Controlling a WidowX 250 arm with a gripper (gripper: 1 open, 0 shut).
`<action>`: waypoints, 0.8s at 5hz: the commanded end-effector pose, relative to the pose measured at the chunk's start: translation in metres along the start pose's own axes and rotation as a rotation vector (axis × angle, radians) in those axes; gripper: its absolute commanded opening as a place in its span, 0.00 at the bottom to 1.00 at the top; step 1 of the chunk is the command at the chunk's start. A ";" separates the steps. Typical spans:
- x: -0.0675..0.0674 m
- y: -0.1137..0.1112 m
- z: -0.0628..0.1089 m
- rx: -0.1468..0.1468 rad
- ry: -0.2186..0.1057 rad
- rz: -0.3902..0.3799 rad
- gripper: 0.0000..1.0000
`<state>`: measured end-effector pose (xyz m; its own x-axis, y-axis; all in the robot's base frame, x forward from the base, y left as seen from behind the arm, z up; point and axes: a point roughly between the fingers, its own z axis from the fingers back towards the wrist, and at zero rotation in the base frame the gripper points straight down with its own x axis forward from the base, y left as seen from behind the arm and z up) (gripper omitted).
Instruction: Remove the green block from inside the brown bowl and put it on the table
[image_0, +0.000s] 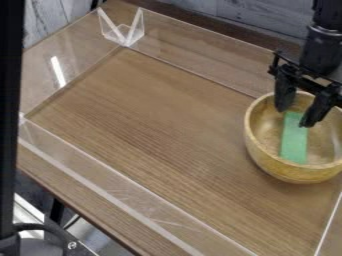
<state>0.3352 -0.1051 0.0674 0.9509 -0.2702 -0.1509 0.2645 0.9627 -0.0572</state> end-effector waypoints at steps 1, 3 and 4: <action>0.010 -0.004 0.018 0.000 -0.066 -0.013 0.00; 0.017 -0.009 0.005 -0.007 -0.040 -0.034 0.00; 0.021 -0.012 -0.003 -0.010 -0.025 -0.044 0.00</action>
<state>0.3462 -0.1166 0.0473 0.9387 -0.2983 -0.1725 0.2902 0.9543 -0.0710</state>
